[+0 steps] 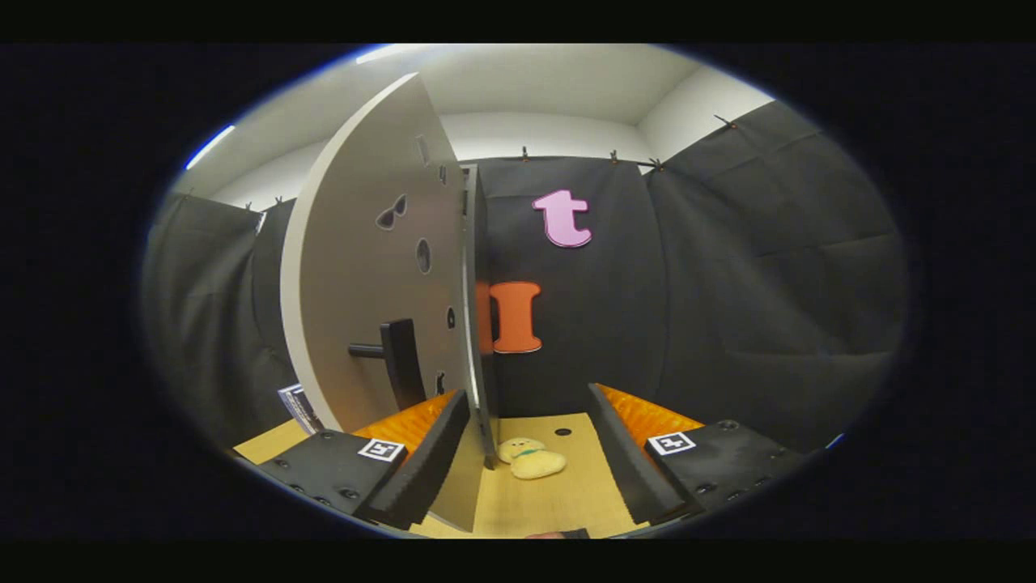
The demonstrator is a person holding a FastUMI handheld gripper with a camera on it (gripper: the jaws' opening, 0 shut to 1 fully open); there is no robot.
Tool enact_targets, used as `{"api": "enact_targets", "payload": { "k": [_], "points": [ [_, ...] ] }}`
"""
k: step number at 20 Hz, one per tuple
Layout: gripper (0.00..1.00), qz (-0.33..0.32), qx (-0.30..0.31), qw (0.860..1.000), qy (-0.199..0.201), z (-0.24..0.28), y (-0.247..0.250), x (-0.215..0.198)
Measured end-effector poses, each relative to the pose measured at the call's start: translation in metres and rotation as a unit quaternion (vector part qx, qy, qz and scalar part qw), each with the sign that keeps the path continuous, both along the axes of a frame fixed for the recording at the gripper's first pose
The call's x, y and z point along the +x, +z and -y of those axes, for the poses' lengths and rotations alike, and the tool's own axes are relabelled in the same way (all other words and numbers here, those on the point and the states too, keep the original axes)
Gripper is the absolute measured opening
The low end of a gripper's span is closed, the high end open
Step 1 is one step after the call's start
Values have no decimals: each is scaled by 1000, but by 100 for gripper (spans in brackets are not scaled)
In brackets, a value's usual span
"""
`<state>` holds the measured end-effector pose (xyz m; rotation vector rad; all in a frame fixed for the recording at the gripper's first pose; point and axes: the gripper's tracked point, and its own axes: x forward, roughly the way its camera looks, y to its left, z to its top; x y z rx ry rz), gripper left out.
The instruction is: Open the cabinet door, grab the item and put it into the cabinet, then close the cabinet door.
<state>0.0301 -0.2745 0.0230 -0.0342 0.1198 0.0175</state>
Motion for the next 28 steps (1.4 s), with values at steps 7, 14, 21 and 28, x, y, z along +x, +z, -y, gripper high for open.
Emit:
{"api": "enact_targets", "payload": {
  "k": [7,14,21,28],
  "points": [
    [94,7,-15,1000,-27,-39,-2,-5],
    [94,11,-17,999,-41,-75,-5,-5],
    [94,12,-18,999,-23,-124,-11,4],
    [94,7,-15,1000,19,-183,-21,29]
  ]
}}
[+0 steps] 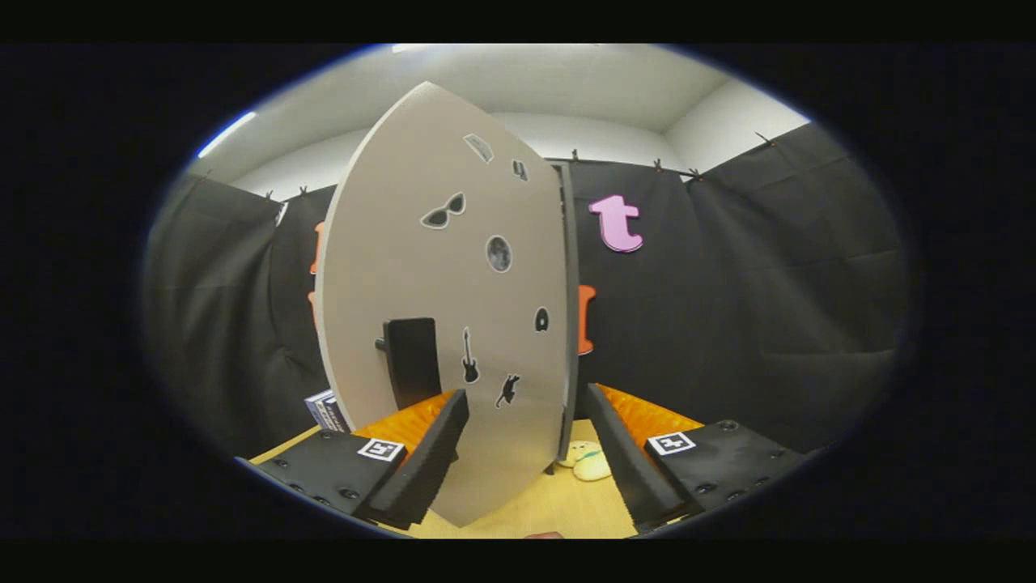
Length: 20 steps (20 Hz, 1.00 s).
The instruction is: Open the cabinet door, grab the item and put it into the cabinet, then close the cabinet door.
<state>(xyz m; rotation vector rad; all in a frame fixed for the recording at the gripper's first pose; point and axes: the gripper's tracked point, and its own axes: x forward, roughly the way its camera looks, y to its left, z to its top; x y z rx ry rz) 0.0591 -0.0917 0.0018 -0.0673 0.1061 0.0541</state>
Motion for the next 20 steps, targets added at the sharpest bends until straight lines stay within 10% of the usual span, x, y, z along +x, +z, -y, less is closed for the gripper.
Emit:
{"api": "enact_targets", "payload": {
  "k": [11,20],
  "points": [
    [95,-23,22,995,99,-108,-18,34],
    [95,-11,10,996,87,-135,-27,78]
  ]
}}
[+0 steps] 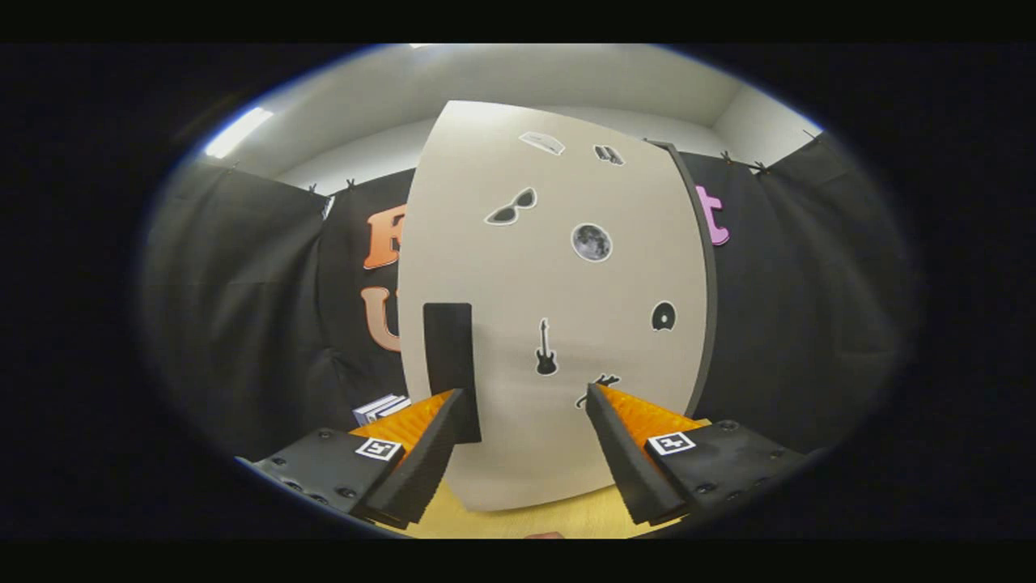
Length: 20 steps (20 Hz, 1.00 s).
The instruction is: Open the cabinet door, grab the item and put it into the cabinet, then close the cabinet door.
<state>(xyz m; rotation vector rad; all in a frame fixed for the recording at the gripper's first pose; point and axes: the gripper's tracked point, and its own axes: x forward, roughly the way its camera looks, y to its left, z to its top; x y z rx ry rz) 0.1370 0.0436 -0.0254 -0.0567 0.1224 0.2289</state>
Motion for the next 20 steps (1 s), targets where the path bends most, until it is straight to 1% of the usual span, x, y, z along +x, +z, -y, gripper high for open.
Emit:
{"api": "enact_targets", "payload": {
  "k": [10,13,18,20],
  "points": [
    [96,1,-1,1000,-11,-19,-8,38],
    [96,-2,-8,1000,-17,-31,-11,62],
    [96,-12,-3,1000,-21,-44,-15,96],
    [96,-12,-2,1000,-23,-48,-17,104]
  ]
}}
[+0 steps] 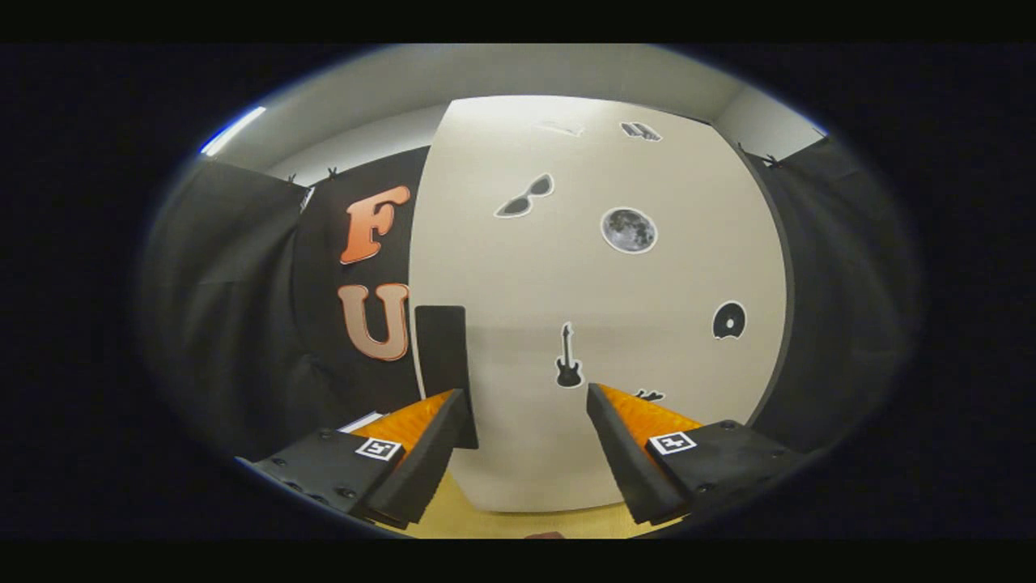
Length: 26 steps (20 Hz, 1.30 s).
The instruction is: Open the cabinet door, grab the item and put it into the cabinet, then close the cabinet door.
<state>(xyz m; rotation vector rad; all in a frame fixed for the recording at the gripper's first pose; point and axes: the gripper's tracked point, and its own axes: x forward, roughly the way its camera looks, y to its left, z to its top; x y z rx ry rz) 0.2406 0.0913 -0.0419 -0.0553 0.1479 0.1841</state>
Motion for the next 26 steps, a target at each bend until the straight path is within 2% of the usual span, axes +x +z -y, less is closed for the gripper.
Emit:
{"api": "enact_targets", "payload": {
  "k": [9,12,19,26],
  "points": [
    [95,5,-17,1000,-10,-17,0,27],
    [96,2,-10,1000,-5,-15,1,23],
    [95,15,2,1000,16,4,27,-22],
    [95,31,-24,999,21,57,54,-82]
  ]
}}
